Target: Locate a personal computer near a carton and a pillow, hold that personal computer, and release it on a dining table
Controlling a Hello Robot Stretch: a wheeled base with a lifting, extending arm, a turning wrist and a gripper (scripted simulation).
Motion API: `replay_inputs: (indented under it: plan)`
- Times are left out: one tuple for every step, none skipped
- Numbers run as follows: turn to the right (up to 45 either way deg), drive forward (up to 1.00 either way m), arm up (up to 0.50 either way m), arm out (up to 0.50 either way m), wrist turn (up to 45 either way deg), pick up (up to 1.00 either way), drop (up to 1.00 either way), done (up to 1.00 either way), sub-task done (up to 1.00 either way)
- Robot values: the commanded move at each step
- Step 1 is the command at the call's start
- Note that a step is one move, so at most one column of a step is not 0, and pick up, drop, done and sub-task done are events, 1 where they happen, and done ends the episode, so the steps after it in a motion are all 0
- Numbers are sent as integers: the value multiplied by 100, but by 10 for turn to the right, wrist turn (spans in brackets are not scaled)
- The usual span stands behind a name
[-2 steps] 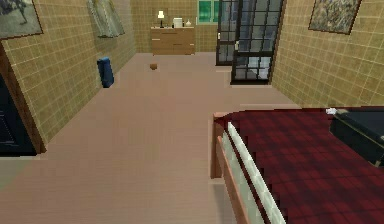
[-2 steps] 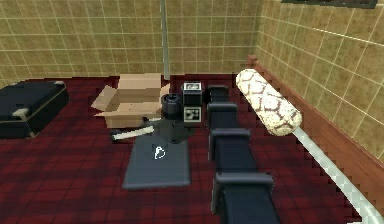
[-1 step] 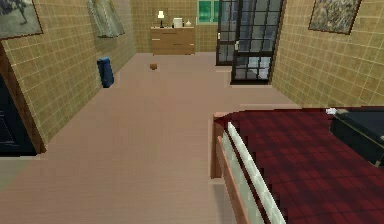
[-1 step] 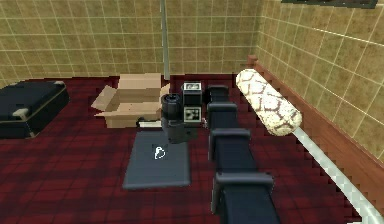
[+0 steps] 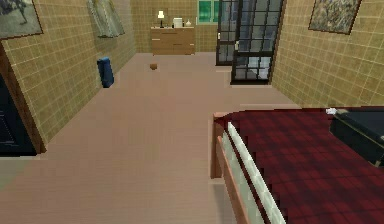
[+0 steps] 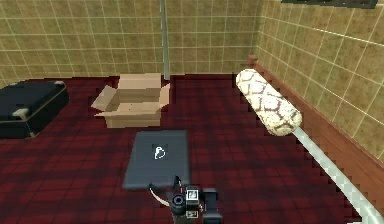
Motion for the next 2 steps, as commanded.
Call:
replay_inputs:
  plan:
    - [0, 0, 0, 0, 0, 100, 0, 0, 0]
    - [0, 0, 10, 0, 0, 0, 0, 0, 0]
